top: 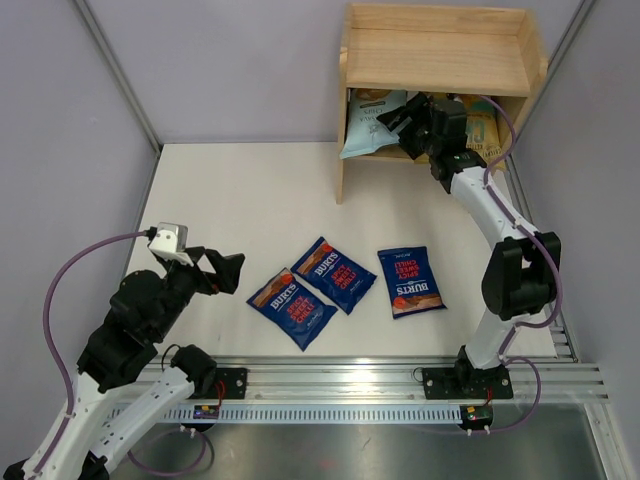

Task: Place and organize the chips bags onto the shelf

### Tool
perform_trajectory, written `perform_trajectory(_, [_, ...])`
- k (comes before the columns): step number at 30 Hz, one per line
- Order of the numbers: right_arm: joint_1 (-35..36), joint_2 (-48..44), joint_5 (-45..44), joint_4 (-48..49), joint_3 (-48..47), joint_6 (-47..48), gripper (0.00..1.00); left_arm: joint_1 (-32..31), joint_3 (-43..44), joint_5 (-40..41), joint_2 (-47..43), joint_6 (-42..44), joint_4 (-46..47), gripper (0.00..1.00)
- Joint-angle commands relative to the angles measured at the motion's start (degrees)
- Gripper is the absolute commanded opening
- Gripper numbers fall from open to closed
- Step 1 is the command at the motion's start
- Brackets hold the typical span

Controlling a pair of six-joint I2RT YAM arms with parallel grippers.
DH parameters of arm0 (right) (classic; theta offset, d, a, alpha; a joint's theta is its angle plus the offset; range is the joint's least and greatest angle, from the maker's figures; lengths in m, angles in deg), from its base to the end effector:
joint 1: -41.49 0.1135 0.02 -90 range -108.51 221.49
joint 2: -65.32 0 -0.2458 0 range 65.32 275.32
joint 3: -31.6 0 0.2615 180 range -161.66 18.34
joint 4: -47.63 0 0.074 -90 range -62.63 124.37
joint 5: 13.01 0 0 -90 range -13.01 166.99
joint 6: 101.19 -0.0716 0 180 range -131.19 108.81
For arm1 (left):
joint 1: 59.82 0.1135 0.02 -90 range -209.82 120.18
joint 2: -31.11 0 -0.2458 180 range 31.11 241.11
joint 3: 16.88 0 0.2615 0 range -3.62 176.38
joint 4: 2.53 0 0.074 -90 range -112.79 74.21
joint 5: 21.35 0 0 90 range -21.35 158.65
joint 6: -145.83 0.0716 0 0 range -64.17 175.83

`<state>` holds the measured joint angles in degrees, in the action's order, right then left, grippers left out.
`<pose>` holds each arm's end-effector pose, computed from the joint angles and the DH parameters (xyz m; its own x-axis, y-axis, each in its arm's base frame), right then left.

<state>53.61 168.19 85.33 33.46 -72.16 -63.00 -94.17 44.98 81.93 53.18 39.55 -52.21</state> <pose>0.4644 0.1103 0.3239 -0.4106 0.7072 -0.5756 -0.0373 0.6177 0.7855 0.1205 -0.0624 0.3485 -0.2377 -0.1680 -0.9567 0.3080 0.9210 -0.2383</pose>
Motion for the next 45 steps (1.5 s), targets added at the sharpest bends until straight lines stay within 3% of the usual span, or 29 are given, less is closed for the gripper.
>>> perform_trajectory(1, [0.62, -5.48, -2.71, -6.82, -2.93, 4.79, 0.82, 0.07, 0.0, -1.24, -0.44, 1.07, 2.32, 0.99])
perform_trajectory(10, [0.54, -11.1, -9.55, -13.86, -2.58, 10.76, 0.82, 0.07, 0.0, -1.06, -0.01, 0.89, 2.41, 0.99])
perform_trajectory(17, [-0.17, -14.45, -9.92, -18.86, -5.13, 15.42, 0.9, 0.07, 1.32, -1.76, 4.03, -1.65, 1.71, 0.99])
perform_trajectory(21, [-0.34, -19.53, -9.04, -21.77, -3.21, 19.02, 0.99, 0.07, 3.34, -2.2, 11.13, -6.21, -0.05, 0.99])
perform_trajectory(26, [-0.34, -28.41, -8.6, -23.17, 5.66, 23.25, 0.99, 0.07, -0.25, 1.83, 17.21, -19.48, 0.65, 0.99])
perform_trajectory(30, [-0.43, -36.23, -7.56, -25.45, 11.99, 22.28, 0.99, 0.07, -3.5, 9.56, 20.56, -35.18, -3.81, 0.99])
perform_trajectory(33, [-0.43, -40.8, -4.05, -25.11, 18.85, 21.22, 0.99, -0.02, -7.1, 10.45, 22.4, -45.29, -6.54, 0.99])
perform_trajectory(40, [-0.34, -44.86, -2.72, -26.34, 26.6, 21.05, 0.99, -1.07, -13.87, 6.5, 26.36, -56.49, -7.96, 0.99])
perform_trajectory(45, [-0.43, -45.83, 0.71, -24.85, 29.5, 20.52, 0.99, -3.78, -18.97, 2.73, 27.24, -61.23, -3.05, 0.99])
